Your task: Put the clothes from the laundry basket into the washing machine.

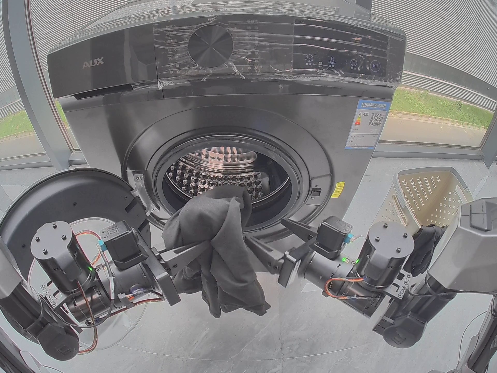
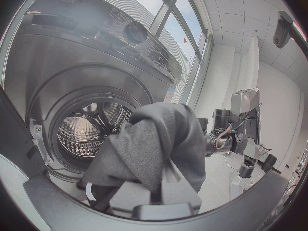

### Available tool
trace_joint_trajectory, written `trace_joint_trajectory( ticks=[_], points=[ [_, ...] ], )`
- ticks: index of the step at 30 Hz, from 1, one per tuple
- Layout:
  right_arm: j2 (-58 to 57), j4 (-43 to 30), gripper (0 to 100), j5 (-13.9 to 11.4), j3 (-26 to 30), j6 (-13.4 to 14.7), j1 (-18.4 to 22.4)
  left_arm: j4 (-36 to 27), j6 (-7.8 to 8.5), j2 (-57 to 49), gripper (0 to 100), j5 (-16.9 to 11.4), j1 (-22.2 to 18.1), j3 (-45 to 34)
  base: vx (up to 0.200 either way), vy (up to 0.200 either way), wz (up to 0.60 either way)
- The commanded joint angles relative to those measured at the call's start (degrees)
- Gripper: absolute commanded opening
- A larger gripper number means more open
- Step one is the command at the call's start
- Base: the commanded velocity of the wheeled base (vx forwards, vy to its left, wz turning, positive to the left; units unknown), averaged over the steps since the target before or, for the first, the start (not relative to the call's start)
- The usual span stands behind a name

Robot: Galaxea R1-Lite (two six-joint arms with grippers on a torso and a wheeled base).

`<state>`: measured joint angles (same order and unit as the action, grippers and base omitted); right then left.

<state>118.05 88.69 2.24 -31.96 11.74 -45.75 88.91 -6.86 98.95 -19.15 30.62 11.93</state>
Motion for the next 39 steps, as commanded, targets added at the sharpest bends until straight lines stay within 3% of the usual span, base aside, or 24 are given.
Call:
trace_joint_trajectory(
  ticks=[1, 3, 7, 10, 11, 14, 18, 21, 28, 39],
  points=[
    [-4.4, 0.1, 100, -1.3, 8.3, 0.0, 0.4, 0.0, 0.01, -0.6, 0, 0.3, -2.0, 0.5, 0.0, 0.0, 0.0],
    [-7.3, 0.1, 100, -2.4, 10.7, 0.2, 1.0, 0.0, 0.18, -0.9, 0, 0.3, -3.1, 0.5, 0.0, 0.0, 0.0],
    [-8.7, 0.0, 100, -2.4, 12.2, 0.2, 5.1, 0.0, 0.8, -1.1, 0, 1.4, -5.4, 0.5, 0.0, 0.0, 0.0],
    [-8.2, 0.1, 100, -2.1, 13.0, 0.0, 5.7, 0.0, 1.24, -0.9, 0, 3.0, -6.3, 0.5, 0.0, 0.0, 0.0],
    [-7.5, 0.1, 100, -2.0, 13.0, -0.2, 6.5, 0.0, 1.5, -0.2, 0, 5.3, -7.1, 0.3, 0.0, 0.0, 0.0],
    [-7.3, 0.1, 100, -1.9, 12.6, -0.2, 7.5, 0.0, 1.24, 1.0, 0, 8.3, -8.5, 0.0, 0.0, 0.0, 0.0],
    [-7.3, 0.1, 100, -1.9, 12.6, -0.1, 8.0, 0.0, 1.85, 2.7, 0, 8.6, -9.2, 0.0, 0.0, 0.0, 0.0],
    [-7.2, 0.1, 100, -2.1, 12.6, 0.0, 9.8, 0.0, 3.26, 3.3, 0, 9.4, -8.6, -0.5, 0.0, 0.0, 0.0],
    [-7.0, 0.1, 100, -2.0, 12.6, 0.0, 9.3, 0.0, 2.91, 4.2, 0, 9.3, -9.0, -0.2, 0.0, 0.0, 0.0],
    [-6.8, 0.2, 100, -2.0, 12.7, 0.0, 9.1, 0.0, 4.05, 6.1, 0, 9.5, -8.6, -0.4, 0.055, 0.0, 0.0]
  ],
)
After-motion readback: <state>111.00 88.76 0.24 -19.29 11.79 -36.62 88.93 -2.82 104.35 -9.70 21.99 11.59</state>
